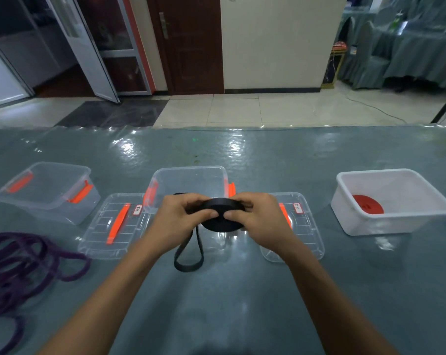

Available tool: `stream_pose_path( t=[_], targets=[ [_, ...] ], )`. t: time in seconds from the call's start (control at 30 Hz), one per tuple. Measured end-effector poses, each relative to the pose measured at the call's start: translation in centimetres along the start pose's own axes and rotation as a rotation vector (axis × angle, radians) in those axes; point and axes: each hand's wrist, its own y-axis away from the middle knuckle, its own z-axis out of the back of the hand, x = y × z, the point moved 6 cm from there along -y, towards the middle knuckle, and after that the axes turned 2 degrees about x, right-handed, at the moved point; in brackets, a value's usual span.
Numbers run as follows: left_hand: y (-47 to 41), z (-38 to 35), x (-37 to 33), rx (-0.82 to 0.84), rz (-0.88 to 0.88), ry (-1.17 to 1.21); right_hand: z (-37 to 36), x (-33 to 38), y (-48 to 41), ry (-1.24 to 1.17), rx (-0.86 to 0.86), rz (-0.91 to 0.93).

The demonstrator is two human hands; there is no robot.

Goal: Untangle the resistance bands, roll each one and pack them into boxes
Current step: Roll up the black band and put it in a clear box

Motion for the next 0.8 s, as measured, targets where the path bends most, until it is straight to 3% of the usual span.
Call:
stream_pose_path(
  t=[0.1,0.3,0.4,0.57,0.7,0.8],
  targets=[
    [0.4,0.7,0.0,-0.075,0.031,0.143,0.3,-0.6,0.4,-0.356,-0.042,-0.129],
    [0.2,1.1,-1.1,-0.132,0.024,0.333,-0.8,-1.2,0.9,-0.712,-0.060,-0.177],
    [0.3,1.3,-0.7,-0.120,0.052,0.279,-0.9,-1.3,0.9,-0.588,-0.048,-0.130],
    [0.6,1.0,-0.3,-0.045,0.072,0.132,0.2,0.8,0.2,0.025,0.013,0.111],
    [0.3,0.7,-0.6,-0.036,0.075,0.200,0.5,0.7,-0.1,-0.017,-0.043,0.099],
    [0.3,0.3,-0.2,-0.032,0.090,0.253,0.7,-0.2,0.1,-0.276,-0.094,0.017]
  ],
)
